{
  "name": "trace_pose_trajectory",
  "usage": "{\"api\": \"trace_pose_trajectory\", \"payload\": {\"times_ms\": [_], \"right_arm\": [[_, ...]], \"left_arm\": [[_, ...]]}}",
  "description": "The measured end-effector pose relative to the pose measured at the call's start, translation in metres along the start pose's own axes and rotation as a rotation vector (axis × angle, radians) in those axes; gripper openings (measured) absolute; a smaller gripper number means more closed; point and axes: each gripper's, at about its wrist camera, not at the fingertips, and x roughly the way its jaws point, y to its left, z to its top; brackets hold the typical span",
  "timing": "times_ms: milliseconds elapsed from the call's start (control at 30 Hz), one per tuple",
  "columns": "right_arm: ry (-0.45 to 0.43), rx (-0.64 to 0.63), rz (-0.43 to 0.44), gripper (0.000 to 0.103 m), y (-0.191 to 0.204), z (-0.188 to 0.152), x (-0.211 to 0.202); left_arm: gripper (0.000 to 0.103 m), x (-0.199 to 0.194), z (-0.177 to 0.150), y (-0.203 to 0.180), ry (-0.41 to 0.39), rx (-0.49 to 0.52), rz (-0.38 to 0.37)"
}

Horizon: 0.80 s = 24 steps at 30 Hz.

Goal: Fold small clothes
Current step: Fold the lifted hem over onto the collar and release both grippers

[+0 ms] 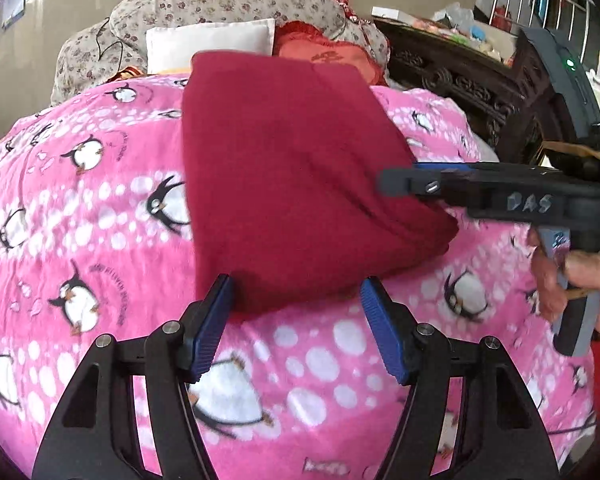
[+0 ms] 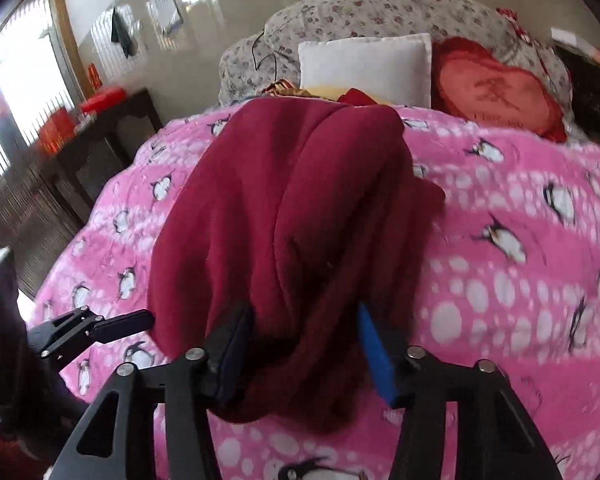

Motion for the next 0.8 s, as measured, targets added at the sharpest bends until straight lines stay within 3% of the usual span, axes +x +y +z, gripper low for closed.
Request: {"api": "trace_pose_trajectory", "payload": {"times_ms": [100, 200, 333, 367, 400, 467, 500, 633, 800], "right_arm": [[-0.066, 0.056, 0.067, 0.051, -0.003, 0.004, -0.024], [-0.129, 0.039, 0.062, 0.054, 0.001, 0.011, -0.041], [-0.103, 0.045, 0.05, 0.054, 0.003, 0.031, -0.02], [-0.065, 0.037, 0.047, 0.048, 0.004, 0.033, -0.005], [-0.048, 0.027, 0.041, 0.035, 0.005, 0.033, 0.001], [-0.058, -0.054, -0.019, 0.026, 0.014, 0.026, 0.002], [-0.064, -0.088, -0.041, 0.016, 0.017, 0.02, -0.003], [-0.055, -0.089, -0.105, 0.013, -0.001, 0.006, 0.0], [-0.071, -0.034, -0.061, 0.013, -0.01, 0.007, -0.004]], "left_arm": [[0.066, -0.023, 0.002, 0.003, -0.048, -0.009, -0.012], [0.066, -0.043, 0.008, 0.005, -0.128, -0.011, -0.007], [0.066, -0.031, 0.02, 0.006, -0.129, -0.033, 0.006], [0.066, -0.026, 0.019, 0.005, -0.118, -0.044, -0.011], [0.066, -0.02, 0.019, 0.005, -0.102, -0.051, -0.025], [0.066, -0.002, 0.015, 0.002, -0.029, -0.05, -0.043], [0.066, 0.003, 0.011, 0.002, -0.01, -0.048, -0.05], [0.066, 0.016, -0.002, -0.006, -0.024, 0.01, -0.016], [0.066, 0.003, -0.004, -0.011, -0.034, 0.044, 0.019]]}}
